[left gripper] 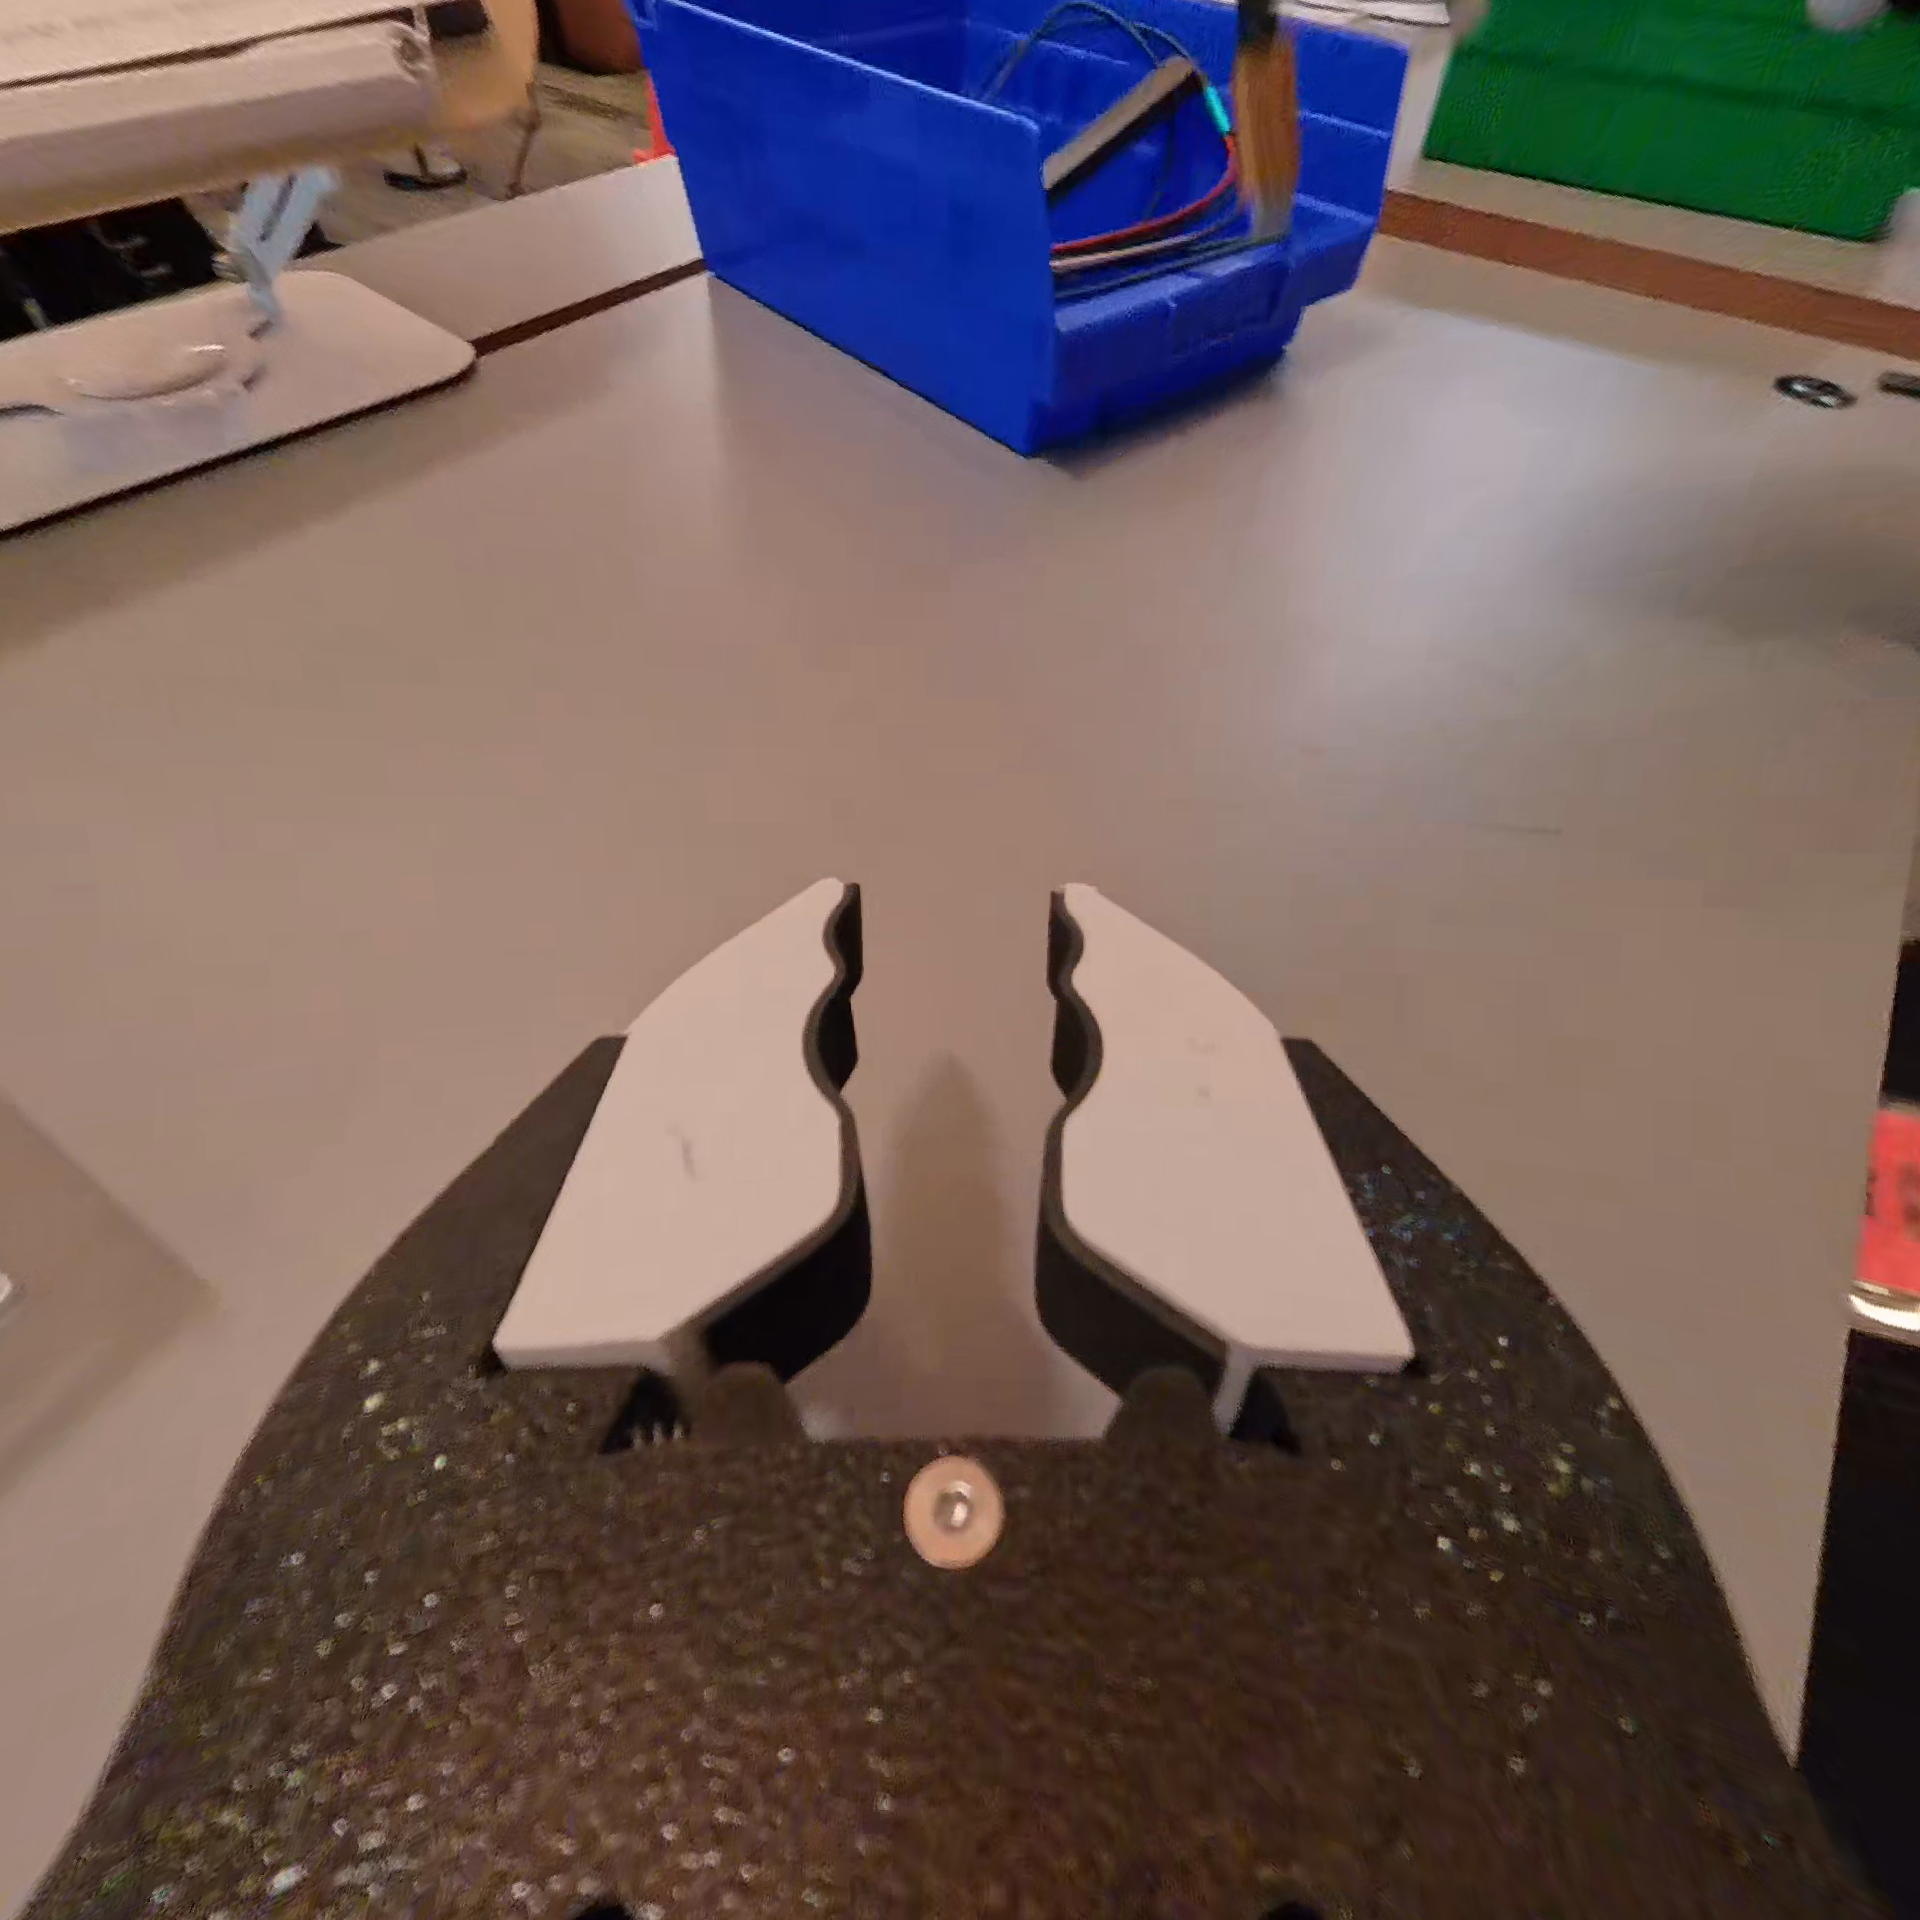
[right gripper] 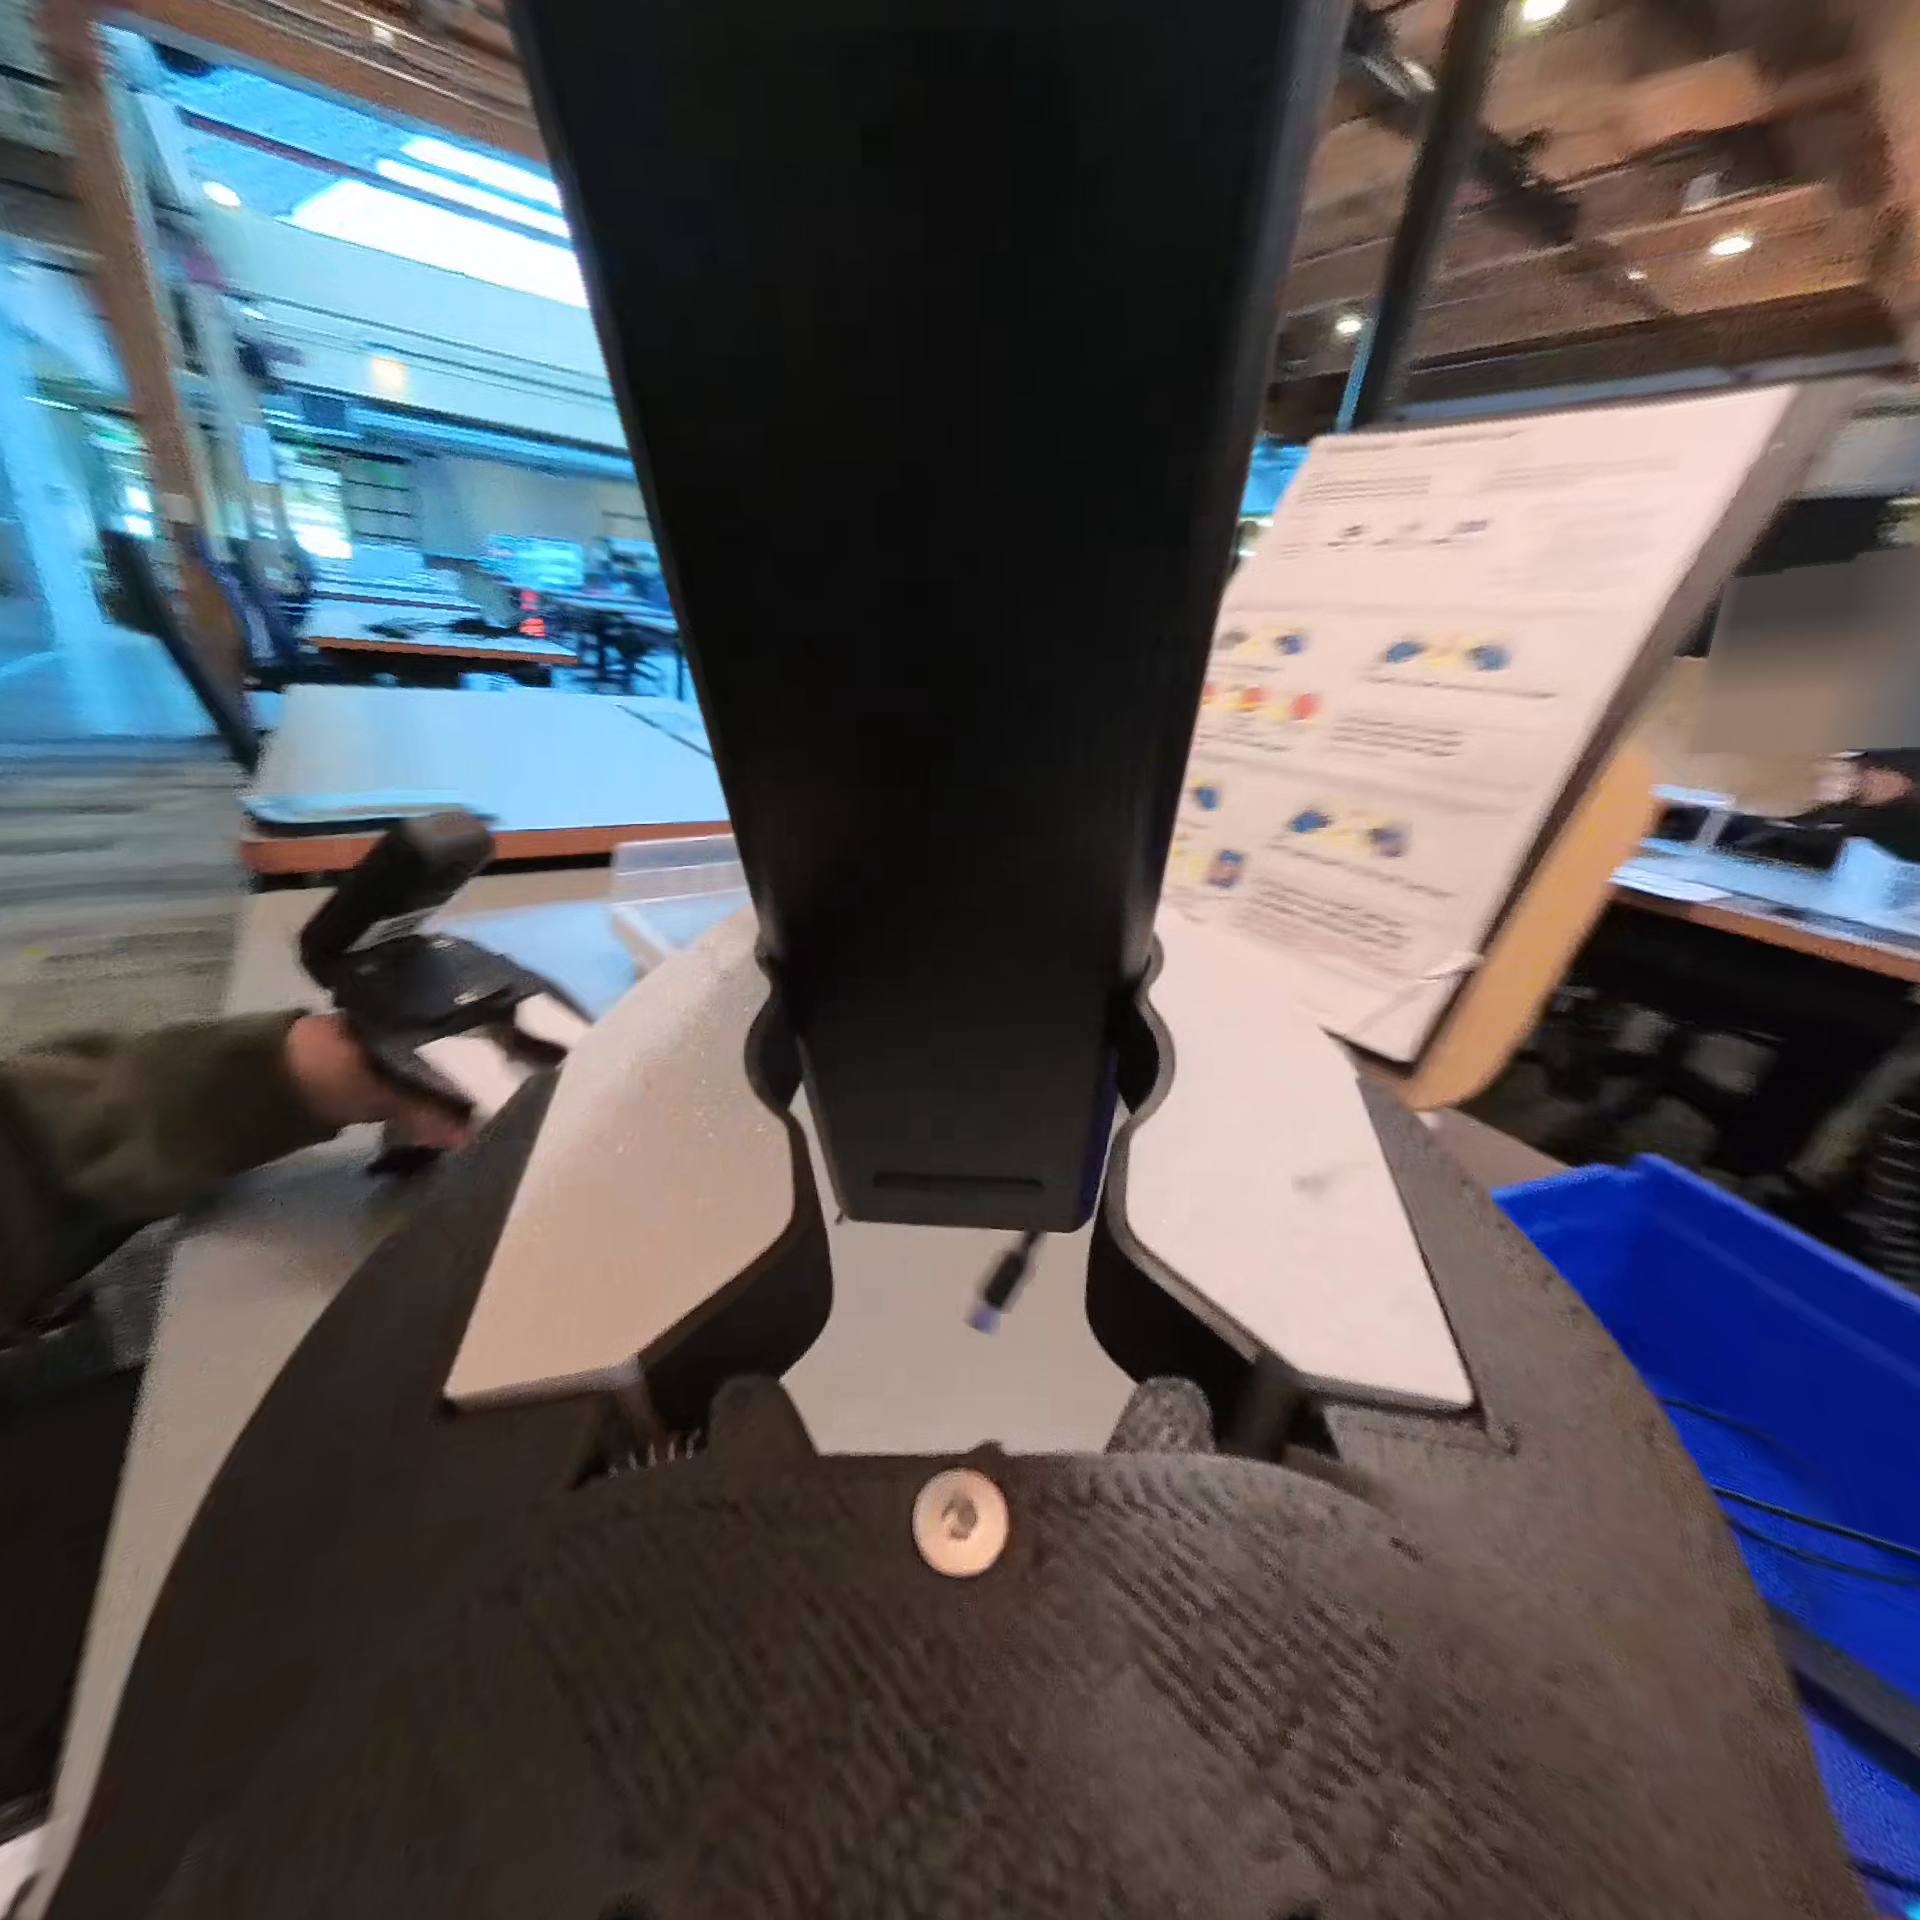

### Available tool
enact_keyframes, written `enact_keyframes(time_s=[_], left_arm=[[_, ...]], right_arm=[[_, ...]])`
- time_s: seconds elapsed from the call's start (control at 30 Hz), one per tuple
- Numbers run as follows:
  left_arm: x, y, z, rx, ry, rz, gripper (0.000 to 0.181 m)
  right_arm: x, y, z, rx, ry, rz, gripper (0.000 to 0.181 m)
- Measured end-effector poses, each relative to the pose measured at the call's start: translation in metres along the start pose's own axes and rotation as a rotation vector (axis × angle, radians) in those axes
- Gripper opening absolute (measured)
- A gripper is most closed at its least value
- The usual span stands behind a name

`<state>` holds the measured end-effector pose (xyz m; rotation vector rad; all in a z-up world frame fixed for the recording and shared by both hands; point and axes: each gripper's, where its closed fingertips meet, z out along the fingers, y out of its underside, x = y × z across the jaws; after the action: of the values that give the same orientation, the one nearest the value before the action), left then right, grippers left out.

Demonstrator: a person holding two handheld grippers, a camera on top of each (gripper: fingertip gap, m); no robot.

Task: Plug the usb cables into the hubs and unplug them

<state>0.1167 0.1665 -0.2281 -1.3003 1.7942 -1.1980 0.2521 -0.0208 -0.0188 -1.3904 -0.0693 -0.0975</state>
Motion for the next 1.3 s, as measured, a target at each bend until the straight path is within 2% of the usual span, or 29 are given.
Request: enact_keyframes(time_s=[0.07,0.17,0.23,0.33,0.43,0.53,0.67,0.83,0.93,1.03,1.17,1.3], left_arm=[[0.002,0.001,0.001,-0.015,0.015,0.012,0.034],[0.001,0.001,0.002,-0.013,0.018,-0.001,0.034],[0.000,0.000,0.000,0.002,0.018,-0.017,0.033],[-0.002,-0.003,-0.002,0.027,0.019,-0.031,0.029],[-0.001,-0.002,-0.002,0.020,0.016,-0.023,0.029],[0.002,0.002,0.001,-0.011,0.009,0.009,0.029],[0.006,0.005,0.003,-0.037,0.008,0.054,0.029],[0.006,0.006,0.005,-0.048,0.006,0.058,0.029],[0.006,0.005,0.004,-0.042,0.000,0.059,0.029],[0.006,0.005,0.004,-0.046,-0.008,0.070,0.030],[0.010,0.003,0.013,-0.061,-0.032,0.051,0.038],[0.032,-0.028,0.040,0.006,-0.015,-0.047,0.053]], right_arm=[[0.031,-0.016,-0.005,-0.018,0.103,-0.029,0.060],[0.084,-0.016,-0.011,-0.134,0.289,-0.008,0.061],[0.118,0.002,-0.013,-0.246,0.398,0.041,0.060],[0.153,0.052,-0.008,-0.432,0.453,0.153,0.060],[0.170,0.107,-0.002,-0.596,0.463,0.251,0.060],[0.175,0.148,0.004,-0.725,0.474,0.290,0.060],[0.187,0.175,0.010,-0.793,0.520,0.338,0.061],[0.198,0.203,0.002,-0.864,0.585,0.382,0.061],[0.200,0.198,-0.005,-0.794,0.622,0.383,0.065],[0.191,0.171,-0.013,-0.670,0.613,0.373,0.070],[0.152,0.138,-0.043,-0.547,0.581,0.324,0.074],[0.113,0.131,-0.082,-0.465,0.615,0.243,0.080]])
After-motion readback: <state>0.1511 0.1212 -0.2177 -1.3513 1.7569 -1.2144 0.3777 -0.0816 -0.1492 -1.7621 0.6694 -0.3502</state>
